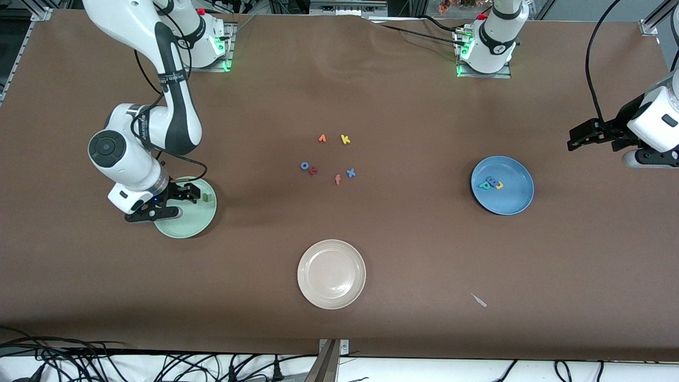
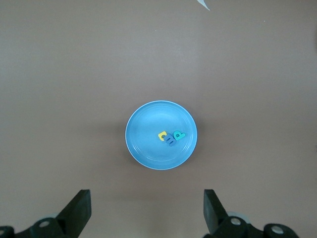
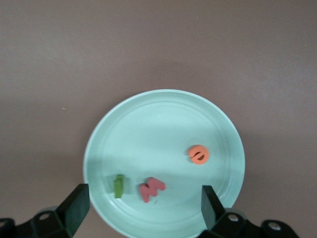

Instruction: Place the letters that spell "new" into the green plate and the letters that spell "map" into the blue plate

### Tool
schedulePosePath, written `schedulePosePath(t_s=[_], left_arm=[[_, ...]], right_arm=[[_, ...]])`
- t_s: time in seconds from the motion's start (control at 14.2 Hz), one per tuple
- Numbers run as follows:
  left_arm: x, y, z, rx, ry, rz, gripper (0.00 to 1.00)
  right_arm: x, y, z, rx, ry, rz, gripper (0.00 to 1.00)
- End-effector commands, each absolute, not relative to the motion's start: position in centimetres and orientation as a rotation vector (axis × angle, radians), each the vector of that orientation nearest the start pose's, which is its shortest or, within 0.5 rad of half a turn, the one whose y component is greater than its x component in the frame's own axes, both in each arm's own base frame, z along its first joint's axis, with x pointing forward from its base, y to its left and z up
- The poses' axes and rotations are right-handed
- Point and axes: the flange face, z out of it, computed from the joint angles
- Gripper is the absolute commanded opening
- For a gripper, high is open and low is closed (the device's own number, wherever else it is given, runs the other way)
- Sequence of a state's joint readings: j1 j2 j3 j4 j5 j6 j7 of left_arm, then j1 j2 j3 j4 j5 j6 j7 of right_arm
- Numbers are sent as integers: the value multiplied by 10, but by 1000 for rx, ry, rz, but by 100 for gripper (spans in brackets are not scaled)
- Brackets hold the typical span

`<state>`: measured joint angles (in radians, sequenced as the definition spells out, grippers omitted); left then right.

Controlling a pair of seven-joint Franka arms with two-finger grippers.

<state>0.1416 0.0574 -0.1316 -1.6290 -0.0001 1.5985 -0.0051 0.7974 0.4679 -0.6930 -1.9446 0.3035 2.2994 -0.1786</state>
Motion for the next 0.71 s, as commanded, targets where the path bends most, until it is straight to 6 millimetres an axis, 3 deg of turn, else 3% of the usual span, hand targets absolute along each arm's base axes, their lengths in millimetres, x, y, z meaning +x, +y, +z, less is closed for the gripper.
schedulePosePath(t_s=[0.0,0.14,0.28,0.49,0.64], left_arm=[[564,8,575,-3175,7,135,100],[564,8,575,-3175,7,135,100],[564,8,575,-3175,7,135,100],[565,5,573,-3175,14,140,100],[565,5,573,-3175,14,140,100]], right_arm=[[621,110,334,-3149,-122,30,100],[633,128,383,-3127,-104,69,100],[638,144,419,-3129,-65,111,100],[636,152,451,-3142,-82,162,100],[638,145,467,-3171,-109,156,100]])
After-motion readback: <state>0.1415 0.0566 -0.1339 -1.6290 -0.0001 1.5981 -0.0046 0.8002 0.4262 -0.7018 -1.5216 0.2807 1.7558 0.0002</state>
